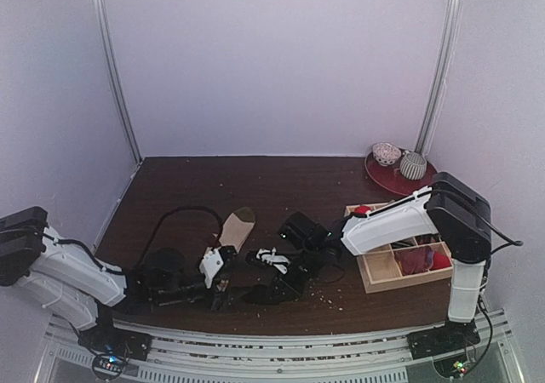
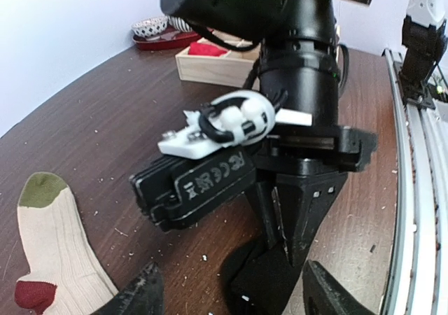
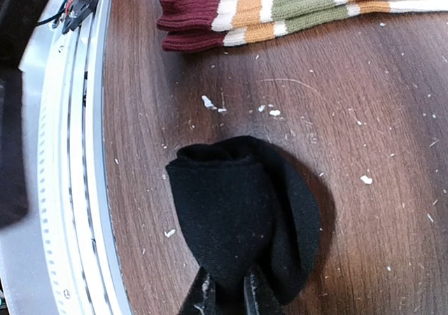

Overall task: Roll the socks
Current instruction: Roll the sock at the center of the board.

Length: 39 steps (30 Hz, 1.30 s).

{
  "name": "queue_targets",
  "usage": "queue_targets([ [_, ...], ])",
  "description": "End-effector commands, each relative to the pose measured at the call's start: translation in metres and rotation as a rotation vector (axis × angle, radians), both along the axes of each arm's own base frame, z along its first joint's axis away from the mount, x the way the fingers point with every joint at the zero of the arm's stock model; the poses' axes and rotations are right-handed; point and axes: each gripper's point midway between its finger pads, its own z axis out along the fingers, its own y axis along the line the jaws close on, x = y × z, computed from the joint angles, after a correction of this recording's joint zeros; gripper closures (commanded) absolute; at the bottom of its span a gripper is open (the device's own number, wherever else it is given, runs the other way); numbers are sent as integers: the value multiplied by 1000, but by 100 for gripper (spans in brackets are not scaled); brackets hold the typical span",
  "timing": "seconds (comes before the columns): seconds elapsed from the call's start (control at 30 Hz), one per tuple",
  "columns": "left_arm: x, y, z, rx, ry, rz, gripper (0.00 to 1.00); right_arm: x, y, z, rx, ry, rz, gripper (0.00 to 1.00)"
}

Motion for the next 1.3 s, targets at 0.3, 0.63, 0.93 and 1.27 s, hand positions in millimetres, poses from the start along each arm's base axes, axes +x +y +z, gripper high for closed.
queue_targets([
  [0.3, -10, -2, -19, -13, -15, -70, 33, -34, -99, -96, -482, 151, -45, 90],
  [0.63, -14, -30, -38, -30, 23, -153, 34, -33, -99, -94, -483, 152, -58, 90],
  [0.93, -7, -34, -46, -18, 40, -169, 52, -39, -105, -99, -496, 168, -64, 90],
  [1.27, -18, -34, -71, 10, 121, -219, 80, -37, -102, -96, -477, 164, -70, 90],
])
